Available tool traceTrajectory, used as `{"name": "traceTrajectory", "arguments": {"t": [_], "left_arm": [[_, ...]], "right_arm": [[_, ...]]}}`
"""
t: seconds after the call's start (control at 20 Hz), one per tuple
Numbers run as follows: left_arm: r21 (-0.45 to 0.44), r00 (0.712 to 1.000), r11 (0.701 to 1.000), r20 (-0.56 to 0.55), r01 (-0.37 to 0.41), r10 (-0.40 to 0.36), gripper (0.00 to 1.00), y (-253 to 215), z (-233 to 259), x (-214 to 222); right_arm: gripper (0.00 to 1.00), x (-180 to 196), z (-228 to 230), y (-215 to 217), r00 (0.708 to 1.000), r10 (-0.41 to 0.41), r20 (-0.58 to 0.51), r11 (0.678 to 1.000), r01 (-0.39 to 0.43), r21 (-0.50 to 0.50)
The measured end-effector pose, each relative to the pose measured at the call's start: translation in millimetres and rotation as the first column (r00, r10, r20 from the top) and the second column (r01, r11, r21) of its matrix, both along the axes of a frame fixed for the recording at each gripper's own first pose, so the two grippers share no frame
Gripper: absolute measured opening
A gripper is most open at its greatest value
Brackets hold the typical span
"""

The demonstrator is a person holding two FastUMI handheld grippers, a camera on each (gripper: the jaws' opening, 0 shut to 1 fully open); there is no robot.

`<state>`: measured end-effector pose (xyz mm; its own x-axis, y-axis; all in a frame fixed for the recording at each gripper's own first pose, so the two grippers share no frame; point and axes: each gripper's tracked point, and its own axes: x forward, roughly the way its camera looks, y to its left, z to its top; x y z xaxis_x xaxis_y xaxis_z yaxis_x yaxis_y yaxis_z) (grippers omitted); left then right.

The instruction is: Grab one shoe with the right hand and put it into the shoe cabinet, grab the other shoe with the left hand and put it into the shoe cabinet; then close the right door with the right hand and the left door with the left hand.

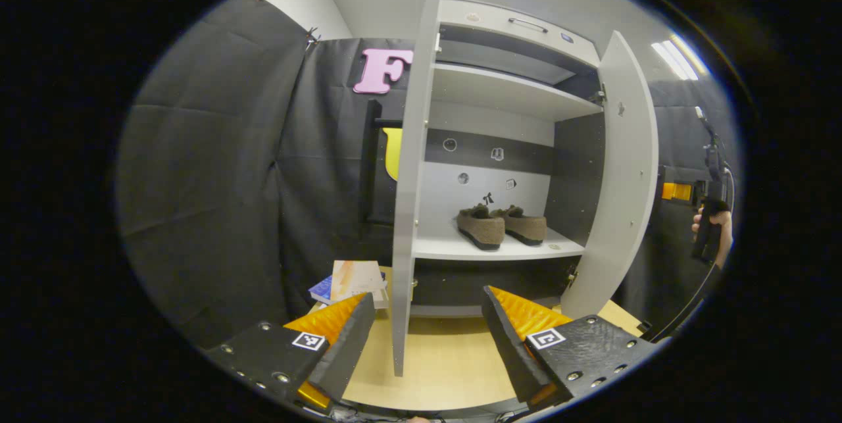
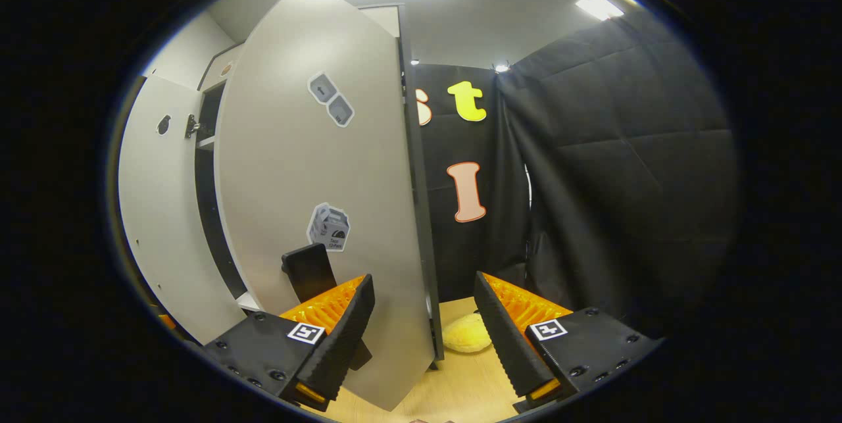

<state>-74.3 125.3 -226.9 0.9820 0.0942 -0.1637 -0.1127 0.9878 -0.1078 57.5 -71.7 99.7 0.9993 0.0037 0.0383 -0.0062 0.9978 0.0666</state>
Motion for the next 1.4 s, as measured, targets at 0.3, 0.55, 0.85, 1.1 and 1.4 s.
{"name": "traceTrajectory", "arguments": {"t": [0.3,0.55,0.85,1.1,1.4], "left_arm": [[-0.008,0.999,0.999,0.02,-0.043,0.044,1.0,20.0,4.5,-19.3],[-0.008,0.996,0.997,0.02,-0.082,0.082,1.0,39.4,-0.1,-31.5],[-0.022,0.988,0.988,0.027,-0.153,0.153,0.94,71.8,2.6,-42.4],[0.031,0.972,0.975,0.086,-0.222,0.218,1.0,123.3,27.0,-43.8],[0.095,0.964,0.966,0.146,-0.239,0.224,1.0,180.4,48.7,-20.2]], "right_arm": [[1.0,9.3,-13.6,60.5,0.993,0.113,-0.042,0.991,-0.115,-0.06],[0.99,3.1,-16.9,78.1,0.985,0.166,-0.056,0.985,-0.168,-0.035],[0.98,2.3,-25.8,93.2,0.979,0.19,-0.078,0.982,-0.191,-0.003],[0.99,-2.3,-42.0,98.9,0.975,0.191,-0.115,0.981,-0.193,-0.006],[0.98,-15.6,-75.8,92.0,0.962,0.185,-0.202,0.982,-0.187,0.014]]}}
